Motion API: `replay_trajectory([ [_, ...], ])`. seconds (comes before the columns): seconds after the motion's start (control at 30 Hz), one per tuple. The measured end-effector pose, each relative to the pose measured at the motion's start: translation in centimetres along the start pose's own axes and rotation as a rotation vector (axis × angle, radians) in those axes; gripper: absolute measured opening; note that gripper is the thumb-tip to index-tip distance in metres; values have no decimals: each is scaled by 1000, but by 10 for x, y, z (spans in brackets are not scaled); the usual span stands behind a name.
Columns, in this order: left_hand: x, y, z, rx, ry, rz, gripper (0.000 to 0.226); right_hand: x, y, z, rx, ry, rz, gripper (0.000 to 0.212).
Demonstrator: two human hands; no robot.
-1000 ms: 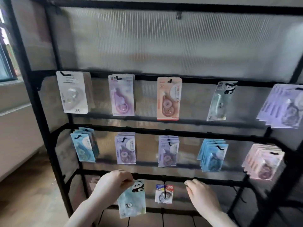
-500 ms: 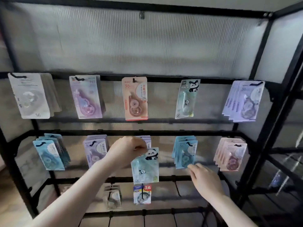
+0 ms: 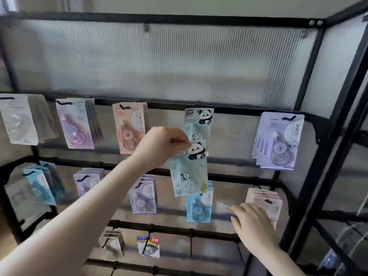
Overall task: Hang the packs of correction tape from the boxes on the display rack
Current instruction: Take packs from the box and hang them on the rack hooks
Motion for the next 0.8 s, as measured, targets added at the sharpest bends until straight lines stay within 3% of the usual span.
replay_trajectory([
  [0.33, 14, 75, -26, -22, 82, -66, 9, -29, 19, -25, 6, 43, -16, 41],
  [0.5, 4, 94, -15, 21, 87, -82, 9, -26, 34, -19, 23, 46, -44, 38],
  [0.8, 3, 92, -7, -61, 123, -119, 17, -29, 48, -10, 37, 28, -67, 35],
])
Point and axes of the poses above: each hand's wrist, its own y-axis towards the middle knuckle, its own x-axis out of the back of the hand, z = x × y, the point moved 5 cm from there along y, towards the middle knuckle, and after that the axes turned 9 degrees about z, right-handed, at the moved point
